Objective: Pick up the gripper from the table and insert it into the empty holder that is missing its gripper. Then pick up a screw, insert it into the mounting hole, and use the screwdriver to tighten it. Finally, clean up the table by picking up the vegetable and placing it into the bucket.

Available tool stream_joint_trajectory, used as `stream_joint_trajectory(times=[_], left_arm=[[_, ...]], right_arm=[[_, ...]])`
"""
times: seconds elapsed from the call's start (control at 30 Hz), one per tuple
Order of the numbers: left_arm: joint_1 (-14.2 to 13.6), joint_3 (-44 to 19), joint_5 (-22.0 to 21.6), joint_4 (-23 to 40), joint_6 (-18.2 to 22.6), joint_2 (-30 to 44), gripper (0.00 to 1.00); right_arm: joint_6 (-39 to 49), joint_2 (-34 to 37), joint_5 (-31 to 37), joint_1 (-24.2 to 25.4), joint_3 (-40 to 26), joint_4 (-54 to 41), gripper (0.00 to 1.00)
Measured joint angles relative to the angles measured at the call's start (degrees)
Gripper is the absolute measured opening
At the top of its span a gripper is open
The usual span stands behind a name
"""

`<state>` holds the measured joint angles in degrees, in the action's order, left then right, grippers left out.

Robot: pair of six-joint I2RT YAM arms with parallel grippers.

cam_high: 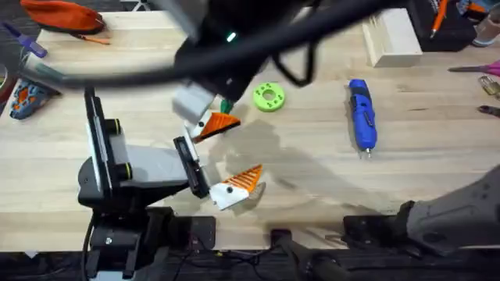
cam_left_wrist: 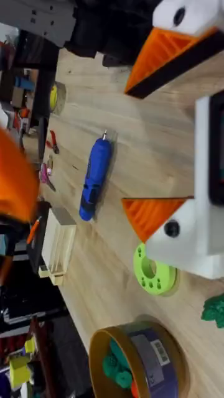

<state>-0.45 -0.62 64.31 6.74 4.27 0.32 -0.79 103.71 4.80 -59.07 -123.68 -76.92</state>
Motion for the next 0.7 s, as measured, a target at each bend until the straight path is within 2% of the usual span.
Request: stream_joint_trajectory(times=[0.23,0.57,0.7], left_arm=[[0.0,0.0,0.0,0.0,0.0,0.0,0.986],[0.0,0.0,0.0,0.0,0.0,0.0,0.985],[0.0,0.0,0.0,0.0,0.0,0.0,0.985]], right_arm=[[-5.0,-3.4,1.3,4.3,0.0,-3.9,0.754],[-13.1,-4.9,12.4,6.1,0.3,-8.6,0.754],[-15.9,-6.5,14.2,7.4,3.5,-8.3,0.754]])
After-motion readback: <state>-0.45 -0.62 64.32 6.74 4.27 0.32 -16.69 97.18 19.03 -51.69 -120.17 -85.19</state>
